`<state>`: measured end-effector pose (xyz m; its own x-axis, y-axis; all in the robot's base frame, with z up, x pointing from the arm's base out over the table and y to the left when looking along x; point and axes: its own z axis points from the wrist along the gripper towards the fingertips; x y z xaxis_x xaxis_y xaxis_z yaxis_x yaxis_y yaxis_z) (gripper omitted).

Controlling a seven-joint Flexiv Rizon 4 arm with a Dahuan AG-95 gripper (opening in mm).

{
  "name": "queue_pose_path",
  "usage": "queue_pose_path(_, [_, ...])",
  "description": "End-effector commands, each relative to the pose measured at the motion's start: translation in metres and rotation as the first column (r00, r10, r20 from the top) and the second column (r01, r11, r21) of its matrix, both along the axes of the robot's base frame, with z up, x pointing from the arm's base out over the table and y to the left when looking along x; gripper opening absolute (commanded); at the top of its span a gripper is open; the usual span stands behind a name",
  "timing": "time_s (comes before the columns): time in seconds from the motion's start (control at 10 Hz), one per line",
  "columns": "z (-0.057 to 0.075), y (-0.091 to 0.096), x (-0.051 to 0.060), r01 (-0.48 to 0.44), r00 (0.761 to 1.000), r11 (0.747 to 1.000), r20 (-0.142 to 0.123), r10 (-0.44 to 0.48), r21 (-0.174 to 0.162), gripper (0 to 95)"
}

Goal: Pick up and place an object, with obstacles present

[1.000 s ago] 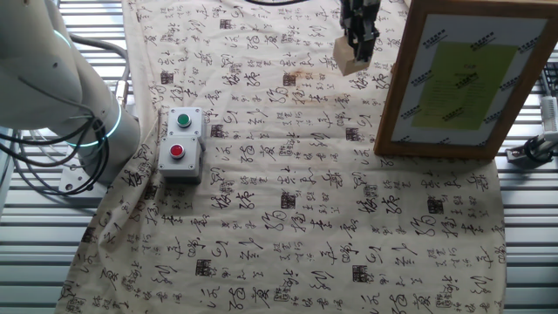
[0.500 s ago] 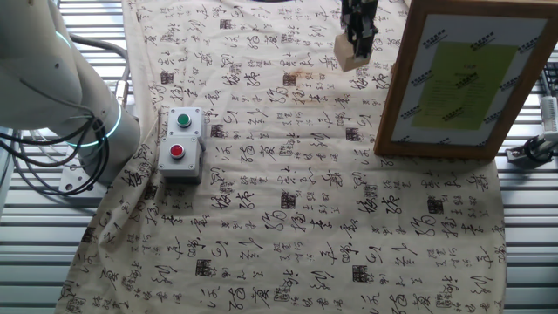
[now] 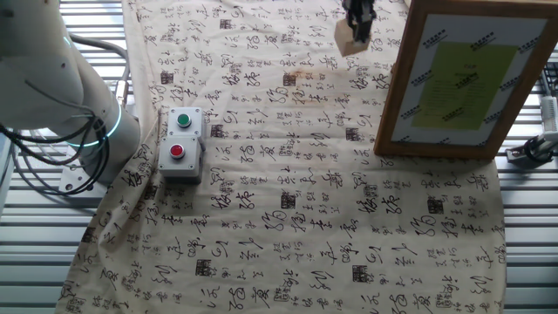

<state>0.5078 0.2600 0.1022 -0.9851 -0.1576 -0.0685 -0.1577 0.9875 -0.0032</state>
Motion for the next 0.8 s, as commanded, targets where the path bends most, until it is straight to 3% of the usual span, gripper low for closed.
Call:
queue_pose_path(0.1, [-0.008, 0.015, 0.001, 0.028, 1.0, 1.0, 0.003, -0.028, 0.003, 0.0])
queue_pose_path(0.6, [-0.023, 0.062, 0.014, 0.083, 0.997, 0.997, 0.005, -0.083, 0.005, 0.0])
queue_pose_path(0.8, [-0.028, 0.069, 0.009, 0.107, 0.994, 0.994, -0.002, -0.107, 0.005, 0.0])
